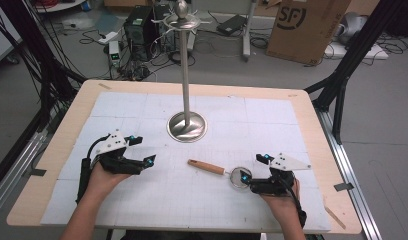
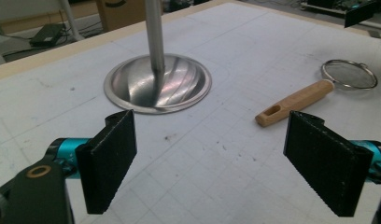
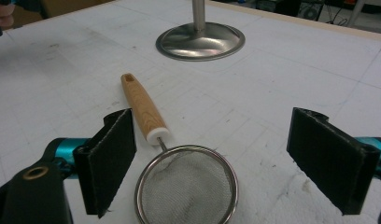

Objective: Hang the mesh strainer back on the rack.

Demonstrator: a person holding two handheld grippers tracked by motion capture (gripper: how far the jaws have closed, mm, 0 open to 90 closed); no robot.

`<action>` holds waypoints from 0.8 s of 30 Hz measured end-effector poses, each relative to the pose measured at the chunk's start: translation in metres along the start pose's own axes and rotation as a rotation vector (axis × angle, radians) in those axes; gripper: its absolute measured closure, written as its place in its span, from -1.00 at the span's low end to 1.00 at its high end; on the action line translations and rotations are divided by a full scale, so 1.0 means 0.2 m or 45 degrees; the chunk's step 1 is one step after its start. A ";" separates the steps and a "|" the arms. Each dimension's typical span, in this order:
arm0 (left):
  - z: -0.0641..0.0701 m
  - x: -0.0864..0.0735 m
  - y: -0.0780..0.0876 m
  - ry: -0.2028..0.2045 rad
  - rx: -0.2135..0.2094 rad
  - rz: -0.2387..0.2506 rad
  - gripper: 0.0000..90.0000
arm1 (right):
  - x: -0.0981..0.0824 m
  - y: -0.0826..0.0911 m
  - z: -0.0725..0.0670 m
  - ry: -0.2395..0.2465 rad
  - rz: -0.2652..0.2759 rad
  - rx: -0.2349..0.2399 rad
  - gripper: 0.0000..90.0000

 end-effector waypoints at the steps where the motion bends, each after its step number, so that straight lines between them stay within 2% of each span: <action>1: 0.00 0.01 0.00 -0.003 -0.003 0.011 -0.60 | 0.00 0.00 -0.01 -0.002 -0.003 0.003 -0.67; 3: -0.01 0.02 0.01 0.003 0.002 0.028 -0.60 | 0.00 -0.01 -0.01 0.011 0.000 0.005 -0.68; 9: -0.03 0.02 0.02 0.028 0.021 0.029 -0.59 | 0.05 -0.06 -0.01 0.070 -0.002 0.006 -0.66; 13: -0.03 0.02 0.01 0.025 0.023 0.016 -0.59 | 0.07 -0.12 -0.04 0.090 -0.049 0.041 -0.66; 16: -0.04 0.01 0.01 0.026 0.030 0.007 -0.59 | 0.06 -0.17 -0.04 0.096 -0.110 0.067 -0.64; 20: -0.03 0.01 0.00 0.025 0.018 0.006 -0.56 | 0.03 -0.21 -0.06 0.077 -0.196 0.091 -0.62; 24: -0.01 -0.01 -0.01 0.011 0.011 -0.012 -0.56 | 0.01 -0.25 -0.07 0.114 -0.247 0.108 -0.54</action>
Point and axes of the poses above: each handheld gripper's, and its own axes: y roughly backward along the jaws, x roughly out of its top, z roughly to its right, the point moved 10 cm from there along -y, roughly forward along the jaws, and after that the axes turned 7 degrees about z, right-handed, at the moved point
